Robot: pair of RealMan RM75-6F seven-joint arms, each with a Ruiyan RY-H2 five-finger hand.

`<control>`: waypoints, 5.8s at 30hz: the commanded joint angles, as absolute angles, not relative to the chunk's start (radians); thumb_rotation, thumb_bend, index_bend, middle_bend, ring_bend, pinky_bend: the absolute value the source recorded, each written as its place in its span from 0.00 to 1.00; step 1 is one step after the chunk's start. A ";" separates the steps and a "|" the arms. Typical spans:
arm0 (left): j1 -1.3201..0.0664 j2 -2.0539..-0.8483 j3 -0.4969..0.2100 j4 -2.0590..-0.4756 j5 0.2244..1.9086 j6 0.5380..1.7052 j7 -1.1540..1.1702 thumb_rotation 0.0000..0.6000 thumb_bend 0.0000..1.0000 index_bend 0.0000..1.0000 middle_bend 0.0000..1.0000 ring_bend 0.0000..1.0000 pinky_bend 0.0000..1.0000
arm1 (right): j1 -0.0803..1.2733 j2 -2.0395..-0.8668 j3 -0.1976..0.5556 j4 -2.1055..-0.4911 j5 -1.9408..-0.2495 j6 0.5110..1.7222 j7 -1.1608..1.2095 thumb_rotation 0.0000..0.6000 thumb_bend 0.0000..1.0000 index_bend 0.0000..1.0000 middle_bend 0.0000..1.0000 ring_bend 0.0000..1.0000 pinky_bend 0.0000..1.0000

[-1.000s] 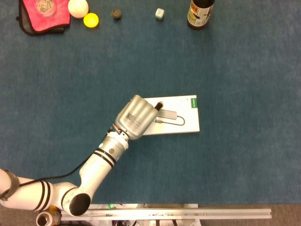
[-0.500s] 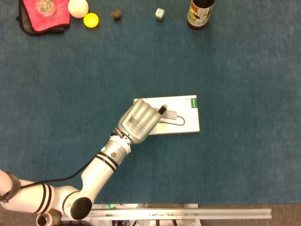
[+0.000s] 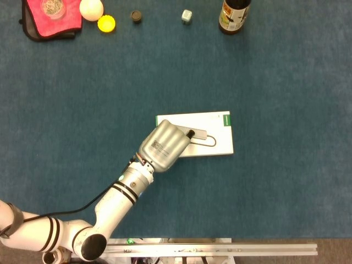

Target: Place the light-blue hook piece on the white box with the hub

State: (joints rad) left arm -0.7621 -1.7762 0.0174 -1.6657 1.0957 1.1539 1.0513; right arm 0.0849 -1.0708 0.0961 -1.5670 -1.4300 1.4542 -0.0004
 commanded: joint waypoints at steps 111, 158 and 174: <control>-0.281 -1.326 -0.138 -1.634 1.242 1.415 0.249 1.00 0.42 0.38 0.77 0.79 0.87 | 1.256 -1.434 -0.110 -1.796 -0.759 0.630 -0.654 0.58 1.00 0.18 1.00 1.00 1.00; -0.264 -1.328 -0.152 -1.645 1.247 1.401 0.266 1.00 0.42 0.37 0.76 0.79 0.86 | 1.291 -1.418 -0.178 -1.836 -0.737 0.717 -0.639 0.58 1.00 0.19 1.00 1.00 1.00; -0.267 -1.334 -0.155 -1.640 1.240 1.389 0.272 1.00 0.42 0.37 0.76 0.79 0.86 | 1.291 -1.419 -0.203 -1.829 -0.712 0.725 -0.648 0.58 1.00 0.19 1.00 1.00 1.00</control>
